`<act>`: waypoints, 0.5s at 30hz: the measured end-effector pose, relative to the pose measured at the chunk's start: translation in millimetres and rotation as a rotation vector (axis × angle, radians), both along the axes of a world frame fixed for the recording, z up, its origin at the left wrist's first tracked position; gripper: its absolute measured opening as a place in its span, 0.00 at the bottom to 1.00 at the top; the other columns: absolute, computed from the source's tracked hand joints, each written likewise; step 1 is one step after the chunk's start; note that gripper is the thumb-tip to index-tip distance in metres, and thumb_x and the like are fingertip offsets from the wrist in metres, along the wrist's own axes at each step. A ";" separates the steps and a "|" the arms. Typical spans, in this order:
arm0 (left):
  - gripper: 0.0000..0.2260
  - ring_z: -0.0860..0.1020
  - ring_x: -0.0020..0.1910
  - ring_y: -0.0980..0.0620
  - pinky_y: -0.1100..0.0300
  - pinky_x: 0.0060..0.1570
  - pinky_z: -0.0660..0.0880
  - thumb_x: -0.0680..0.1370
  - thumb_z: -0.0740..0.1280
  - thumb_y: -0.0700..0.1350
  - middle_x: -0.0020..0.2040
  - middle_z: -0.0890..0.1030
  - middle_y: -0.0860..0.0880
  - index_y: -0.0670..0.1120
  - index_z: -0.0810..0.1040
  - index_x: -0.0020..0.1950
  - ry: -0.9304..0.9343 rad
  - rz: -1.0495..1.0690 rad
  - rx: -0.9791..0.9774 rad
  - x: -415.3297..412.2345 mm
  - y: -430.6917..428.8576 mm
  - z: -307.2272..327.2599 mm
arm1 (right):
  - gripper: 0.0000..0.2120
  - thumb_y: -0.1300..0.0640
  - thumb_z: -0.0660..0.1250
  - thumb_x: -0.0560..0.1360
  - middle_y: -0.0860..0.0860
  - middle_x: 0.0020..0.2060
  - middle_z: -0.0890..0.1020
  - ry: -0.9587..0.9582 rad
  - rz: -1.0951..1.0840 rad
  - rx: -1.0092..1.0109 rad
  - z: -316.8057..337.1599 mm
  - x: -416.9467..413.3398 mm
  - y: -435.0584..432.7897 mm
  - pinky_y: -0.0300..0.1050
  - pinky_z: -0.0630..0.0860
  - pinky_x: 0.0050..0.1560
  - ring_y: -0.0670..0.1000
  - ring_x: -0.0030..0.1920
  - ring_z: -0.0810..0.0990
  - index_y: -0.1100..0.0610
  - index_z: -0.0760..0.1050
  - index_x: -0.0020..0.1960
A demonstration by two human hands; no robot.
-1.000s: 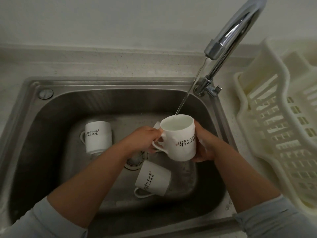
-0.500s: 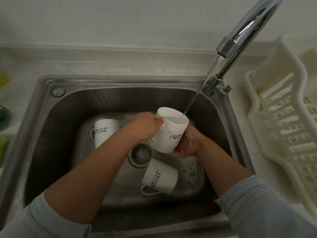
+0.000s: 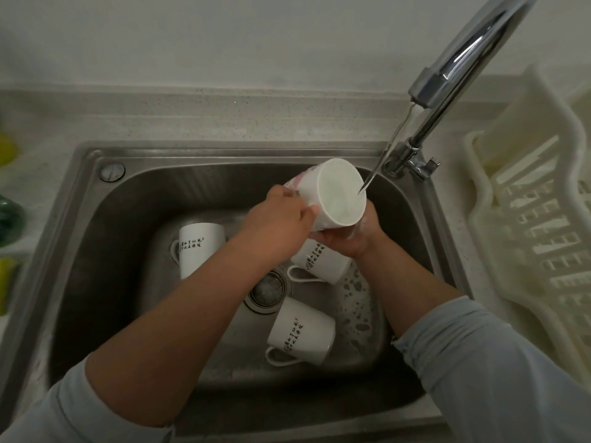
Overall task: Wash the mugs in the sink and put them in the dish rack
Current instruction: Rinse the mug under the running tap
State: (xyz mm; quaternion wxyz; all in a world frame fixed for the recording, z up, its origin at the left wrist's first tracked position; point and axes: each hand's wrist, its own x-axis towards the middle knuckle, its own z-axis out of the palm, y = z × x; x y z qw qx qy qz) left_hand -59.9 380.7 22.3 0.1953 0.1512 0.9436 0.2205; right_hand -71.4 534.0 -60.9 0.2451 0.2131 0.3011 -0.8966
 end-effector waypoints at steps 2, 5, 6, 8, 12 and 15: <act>0.18 0.72 0.61 0.47 0.58 0.56 0.67 0.82 0.51 0.53 0.70 0.64 0.46 0.45 0.76 0.59 0.010 -0.005 -0.002 -2.5 -0.8 -1.0 | 0.31 0.43 0.59 0.71 0.62 0.62 0.74 0.023 -0.056 -0.028 1.7 -3.0 1.3 0.64 0.74 0.54 0.64 0.58 0.75 0.56 0.66 0.69; 0.18 0.70 0.64 0.47 0.58 0.55 0.66 0.82 0.51 0.53 0.72 0.63 0.46 0.45 0.76 0.57 0.014 -0.008 0.000 -6.1 -2.6 -5.8 | 0.20 0.46 0.57 0.75 0.60 0.55 0.78 0.061 -0.192 0.005 6.6 -4.1 1.3 0.59 0.77 0.50 0.62 0.53 0.76 0.57 0.72 0.61; 0.17 0.69 0.66 0.47 0.58 0.56 0.65 0.82 0.51 0.53 0.72 0.64 0.45 0.45 0.76 0.56 0.006 -0.009 0.005 -7.2 -2.8 -8.4 | 0.18 0.47 0.58 0.75 0.58 0.50 0.80 0.068 -0.239 0.024 8.4 -4.6 1.6 0.55 0.78 0.49 0.59 0.50 0.77 0.56 0.74 0.57; 0.17 0.67 0.68 0.46 0.56 0.57 0.65 0.82 0.51 0.52 0.70 0.66 0.43 0.44 0.75 0.53 -0.015 -0.009 0.011 -9.2 -2.2 -13.9 | 0.16 0.48 0.60 0.72 0.55 0.45 0.80 0.071 -0.303 0.081 11.9 -5.0 3.2 0.51 0.77 0.49 0.56 0.46 0.78 0.56 0.75 0.53; 0.13 0.72 0.46 0.46 0.57 0.40 0.63 0.83 0.52 0.49 0.45 0.73 0.45 0.45 0.69 0.44 -0.017 0.000 0.080 -12.3 1.5 -20.9 | 0.14 0.52 0.53 0.79 0.52 0.37 0.83 0.150 -0.362 0.230 20.3 -5.8 13.6 0.46 0.80 0.41 0.53 0.39 0.81 0.56 0.76 0.48; 0.14 0.74 0.47 0.47 0.55 0.45 0.69 0.83 0.51 0.50 0.49 0.77 0.45 0.43 0.72 0.51 -0.048 0.011 0.179 -13.0 4.3 -31.7 | 0.12 0.54 0.55 0.79 0.52 0.38 0.83 0.187 -0.373 0.302 23.3 -4.7 21.0 0.45 0.80 0.37 0.53 0.38 0.82 0.59 0.74 0.51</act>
